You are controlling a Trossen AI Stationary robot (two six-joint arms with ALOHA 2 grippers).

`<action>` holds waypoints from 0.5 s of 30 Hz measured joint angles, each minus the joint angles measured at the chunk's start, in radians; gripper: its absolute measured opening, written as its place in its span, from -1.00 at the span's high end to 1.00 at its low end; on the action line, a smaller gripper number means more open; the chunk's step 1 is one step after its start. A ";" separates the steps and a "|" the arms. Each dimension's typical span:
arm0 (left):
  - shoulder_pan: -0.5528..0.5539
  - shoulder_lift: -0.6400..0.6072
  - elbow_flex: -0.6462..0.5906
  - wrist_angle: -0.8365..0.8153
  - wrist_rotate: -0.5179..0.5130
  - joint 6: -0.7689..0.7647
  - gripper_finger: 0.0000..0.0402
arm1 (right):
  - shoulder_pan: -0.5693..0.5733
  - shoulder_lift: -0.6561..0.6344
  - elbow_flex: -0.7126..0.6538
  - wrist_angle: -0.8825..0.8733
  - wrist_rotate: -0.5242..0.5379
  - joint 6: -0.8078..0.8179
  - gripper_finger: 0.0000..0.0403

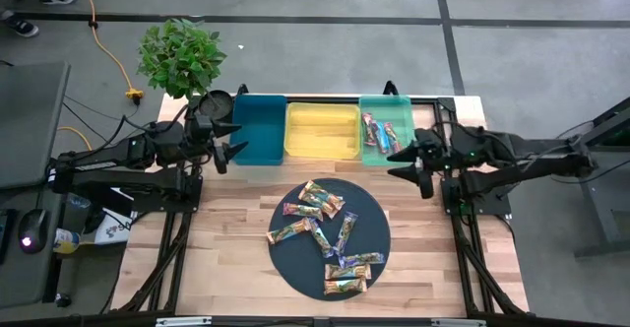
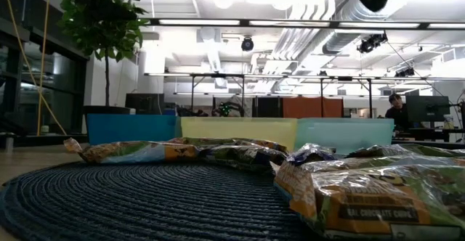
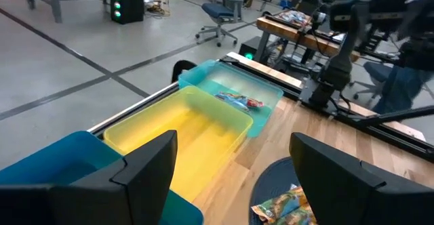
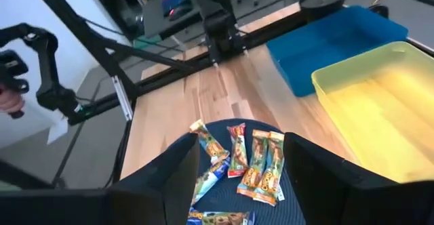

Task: Pick and place Granola Bars by type
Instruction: Put the red granola bar into the green bin

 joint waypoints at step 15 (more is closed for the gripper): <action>0.000 0.310 0.002 0.017 0.254 0.114 -0.40 | 0.028 -0.307 -0.283 0.092 0.108 0.077 0.01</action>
